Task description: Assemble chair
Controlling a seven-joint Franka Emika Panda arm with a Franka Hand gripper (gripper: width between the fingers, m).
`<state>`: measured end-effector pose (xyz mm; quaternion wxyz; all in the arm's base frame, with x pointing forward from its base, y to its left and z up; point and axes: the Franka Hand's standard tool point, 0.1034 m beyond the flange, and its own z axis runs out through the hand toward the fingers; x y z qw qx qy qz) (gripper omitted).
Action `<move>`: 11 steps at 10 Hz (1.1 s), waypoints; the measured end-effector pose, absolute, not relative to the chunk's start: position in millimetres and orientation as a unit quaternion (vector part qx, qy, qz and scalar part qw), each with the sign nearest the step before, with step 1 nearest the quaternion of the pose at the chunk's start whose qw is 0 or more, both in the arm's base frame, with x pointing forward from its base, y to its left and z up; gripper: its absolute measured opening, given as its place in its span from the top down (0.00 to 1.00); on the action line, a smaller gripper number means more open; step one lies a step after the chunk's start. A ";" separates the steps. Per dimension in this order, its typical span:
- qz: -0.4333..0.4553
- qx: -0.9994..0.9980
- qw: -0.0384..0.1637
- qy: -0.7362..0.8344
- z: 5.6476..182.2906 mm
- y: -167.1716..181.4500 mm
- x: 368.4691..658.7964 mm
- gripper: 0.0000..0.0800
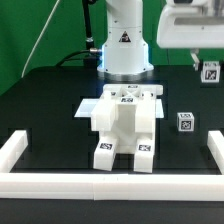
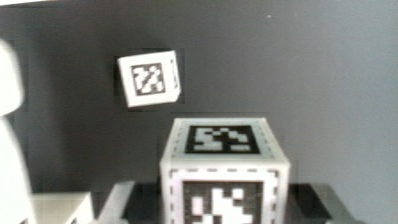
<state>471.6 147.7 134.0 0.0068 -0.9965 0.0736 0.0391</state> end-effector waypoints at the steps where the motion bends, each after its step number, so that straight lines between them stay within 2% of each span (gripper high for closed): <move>1: 0.029 -0.997 0.006 0.068 148.8 148.6 484.1 0.65; 3: 0.037 -0.995 0.008 0.092 142.1 149.9 483.1 0.65; 6: 0.036 -0.996 0.010 0.080 144.1 147.6 484.5 0.65; 9: 0.008 -1.000 0.025 -0.014 175.8 92.7 508.6 0.65; 11: 0.000 -0.999 0.023 -0.026 179.1 78.7 515.4 0.65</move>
Offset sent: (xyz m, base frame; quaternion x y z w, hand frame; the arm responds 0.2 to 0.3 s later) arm 0.0000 0.0000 0.0000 0.0000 0.0000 0.0000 1.0000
